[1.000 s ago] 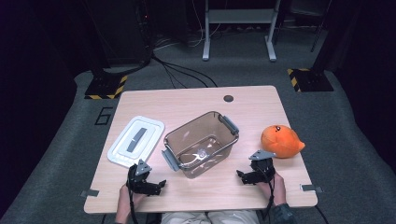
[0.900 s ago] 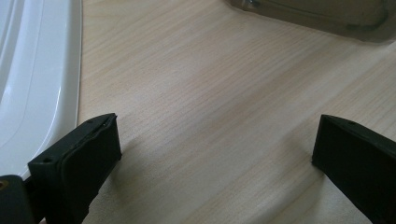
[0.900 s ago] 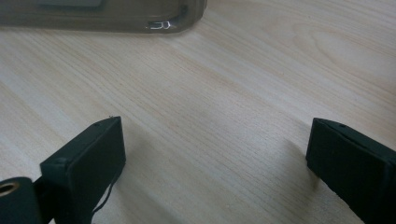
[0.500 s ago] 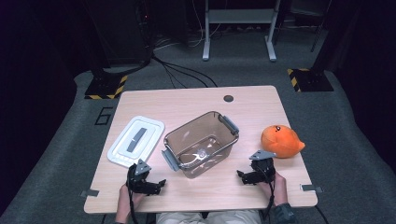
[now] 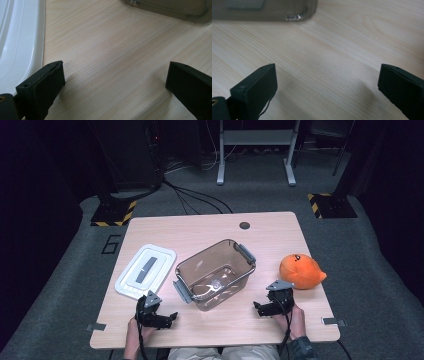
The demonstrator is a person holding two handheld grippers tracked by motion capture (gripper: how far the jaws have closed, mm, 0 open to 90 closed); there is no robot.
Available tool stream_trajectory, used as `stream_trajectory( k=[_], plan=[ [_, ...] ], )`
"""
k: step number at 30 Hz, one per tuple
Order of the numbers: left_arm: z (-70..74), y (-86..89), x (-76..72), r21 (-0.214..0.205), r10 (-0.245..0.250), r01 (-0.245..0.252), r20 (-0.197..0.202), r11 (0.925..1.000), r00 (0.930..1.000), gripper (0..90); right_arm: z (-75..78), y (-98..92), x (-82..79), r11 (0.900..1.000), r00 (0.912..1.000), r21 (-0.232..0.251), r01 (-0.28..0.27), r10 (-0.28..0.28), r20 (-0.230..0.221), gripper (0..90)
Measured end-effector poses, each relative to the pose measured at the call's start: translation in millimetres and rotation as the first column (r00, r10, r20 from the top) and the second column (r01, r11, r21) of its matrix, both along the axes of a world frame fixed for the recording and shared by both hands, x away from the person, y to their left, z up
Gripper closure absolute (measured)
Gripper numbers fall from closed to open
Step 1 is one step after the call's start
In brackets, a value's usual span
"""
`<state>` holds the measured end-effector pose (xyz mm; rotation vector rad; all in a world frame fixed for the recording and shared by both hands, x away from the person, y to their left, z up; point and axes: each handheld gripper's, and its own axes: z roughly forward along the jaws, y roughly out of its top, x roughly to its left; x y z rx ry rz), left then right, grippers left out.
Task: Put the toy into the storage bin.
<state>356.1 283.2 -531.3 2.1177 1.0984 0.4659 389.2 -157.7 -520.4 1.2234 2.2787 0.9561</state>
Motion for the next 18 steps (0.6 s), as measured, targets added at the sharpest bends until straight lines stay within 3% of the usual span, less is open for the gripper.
stream_trajectory(
  k=[8,18],
  plan=[
    [0.4,0.6,0.6,0.008,0.0,0.0,0.001,1.0,1.0,2.3,30.1,-5.8,-4.4,0.9997,0.9997,0.003,-0.023,0.022,0.011,0.0],
    [0.4,0.8,0.7,0.003,0.0,0.0,0.0,1.0,1.0,2.3,62.1,-13.7,-6.8,0.9998,0.998,-0.019,0.004,-0.003,0.063,0.0]
  ],
)
